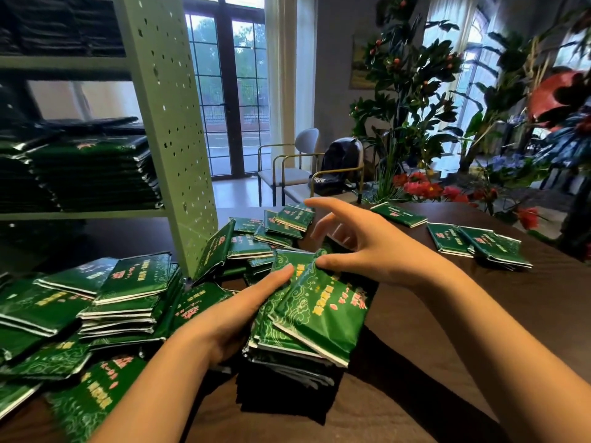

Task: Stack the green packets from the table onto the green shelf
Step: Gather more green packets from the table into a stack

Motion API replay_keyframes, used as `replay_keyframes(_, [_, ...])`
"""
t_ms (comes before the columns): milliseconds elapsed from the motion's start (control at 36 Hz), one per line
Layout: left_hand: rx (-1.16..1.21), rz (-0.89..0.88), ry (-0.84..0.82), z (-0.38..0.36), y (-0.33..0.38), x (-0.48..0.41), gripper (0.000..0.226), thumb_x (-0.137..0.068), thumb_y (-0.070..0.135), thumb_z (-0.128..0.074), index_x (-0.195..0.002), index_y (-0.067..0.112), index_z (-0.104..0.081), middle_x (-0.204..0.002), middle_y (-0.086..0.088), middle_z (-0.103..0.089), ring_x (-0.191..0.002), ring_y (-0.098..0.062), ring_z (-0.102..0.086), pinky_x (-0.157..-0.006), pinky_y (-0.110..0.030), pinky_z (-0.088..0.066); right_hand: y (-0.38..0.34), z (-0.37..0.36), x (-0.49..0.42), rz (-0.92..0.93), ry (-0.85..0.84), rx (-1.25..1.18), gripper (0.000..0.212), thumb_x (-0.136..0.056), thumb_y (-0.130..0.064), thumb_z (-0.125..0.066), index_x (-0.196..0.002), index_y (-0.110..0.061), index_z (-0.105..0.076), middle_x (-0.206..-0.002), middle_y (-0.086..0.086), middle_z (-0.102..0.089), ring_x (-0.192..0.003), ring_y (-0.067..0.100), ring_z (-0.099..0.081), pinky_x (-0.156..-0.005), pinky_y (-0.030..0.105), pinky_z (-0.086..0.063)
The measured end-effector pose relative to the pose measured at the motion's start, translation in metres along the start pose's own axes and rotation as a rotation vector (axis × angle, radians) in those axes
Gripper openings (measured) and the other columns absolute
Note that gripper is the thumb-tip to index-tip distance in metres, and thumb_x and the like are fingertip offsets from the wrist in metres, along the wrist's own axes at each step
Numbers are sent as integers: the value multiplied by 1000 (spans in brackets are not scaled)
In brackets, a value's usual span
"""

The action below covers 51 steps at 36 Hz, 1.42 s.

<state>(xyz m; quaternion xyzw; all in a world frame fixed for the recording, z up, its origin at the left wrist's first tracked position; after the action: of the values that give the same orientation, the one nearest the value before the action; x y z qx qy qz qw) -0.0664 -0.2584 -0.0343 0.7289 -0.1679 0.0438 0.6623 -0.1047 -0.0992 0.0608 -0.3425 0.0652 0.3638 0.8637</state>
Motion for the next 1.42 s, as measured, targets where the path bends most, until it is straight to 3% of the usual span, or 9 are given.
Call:
replay_keyframes(167, [-57, -42, -70, -7, 2, 4, 38, -68, 49, -55, -90, 19, -64, -87, 0, -69, -80, -13, -64, -85, -29, -50, -20, -9, -11, 68, -110, 86, 80, -82, -26, -73, -145, -42, -26, -117, -18, -55, -92, 2, -52, -81, 19, -43])
replay_keyframes(361, [-27, -7, -158, -9, 6, 11, 49, -62, 46, -62, -98, 13, -68, -88, -7, -77, -75, -15, -73, -76, -30, -56, -36, -24, -19, 226, -110, 133, 72, -84, -15, -69, -144, -33, -33, -130, -7, -47, -96, -20, -41, -81, 2, -35])
replay_keyframes(583, [-19, -92, -157, -11, 9, 14, 43, -63, 21, -78, -101, 10, -62, -79, -5, -75, -67, -14, -72, -60, -25, -58, -22, -28, 1, 111, 354, 49, 54, -84, -40, -56, -135, -25, -47, -131, -3, -46, -124, 14, -43, -104, 47, -36])
replay_keyframes(694, [-53, -173, -97, -9, 10, 10, 88, -47, 39, -82, -126, 15, -52, -108, -12, -73, -97, -28, -71, -89, -45, -55, 1, -30, 25, -234, 464, -370, 69, -84, -43, -67, -142, -30, -33, -140, -9, -32, -130, 10, -33, -110, 39, -31])
replay_keyframes(806, [-149, -291, -31, -16, 21, 12, 91, -45, 45, -80, -126, 24, -46, -117, -10, -69, -101, -27, -70, -94, -47, -54, 20, -58, 48, -501, 418, -951, 120, -43, -70, -81, -145, -33, -30, -150, 7, -36, -126, 24, -50, -102, 48, -45])
replay_keyframes(1000, [-243, -476, 3, -20, 20, 31, 97, -49, 40, -78, -135, 24, -37, -124, -3, -63, -108, -15, -67, -89, -30, -55, -8, -69, 64, -298, 242, -1137, 49, -75, -41, -69, -120, -26, -55, -110, 5, -70, -95, 21, -69, -79, 36, -58])
replay_keyframes(1139, [-356, -470, 30, -12, 6, 48, 125, -47, 42, -80, -153, 25, -14, -147, -2, -45, -128, -15, -52, -108, -41, -43, -15, -83, 72, -225, 248, -1031, 75, -58, -48, -71, -127, -30, -48, -114, -4, -69, -106, 16, -66, -86, 33, -55])
replay_keyframes(1278, [-320, -495, 48, -10, -7, 61, 124, -48, 38, -75, -153, 24, -11, -135, 9, -54, -113, 5, -59, -88, -12, -48, -19, -86, 79, -189, 215, -928, 103, -54, -48, -82, -143, -35, -32, -136, -5, -55, -124, 14, -54, -104, 42, -44])
replay_keyframes(1417, [-199, -570, 90, -20, -13, 69, 118, -48, 35, -78, -149, 27, -18, -134, 8, -56, -117, -1, -59, -93, -18, -49, -21, -84, 82, -184, 206, -976, 113, -49, -44, -82, -147, -32, -27, -143, -2, -48, -125, 16, -53, -104, 41, -44])
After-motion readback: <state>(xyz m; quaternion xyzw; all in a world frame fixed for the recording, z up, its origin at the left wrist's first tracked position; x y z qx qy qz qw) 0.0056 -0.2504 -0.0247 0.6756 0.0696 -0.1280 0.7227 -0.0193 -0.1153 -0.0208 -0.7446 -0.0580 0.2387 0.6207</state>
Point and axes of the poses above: each hand's wrist, its own x-axis away from the middle knuckle, its own z-axis out of the back of the hand, y = z × x, the point moved 5 cm from there along -x, towards the middle knuckle
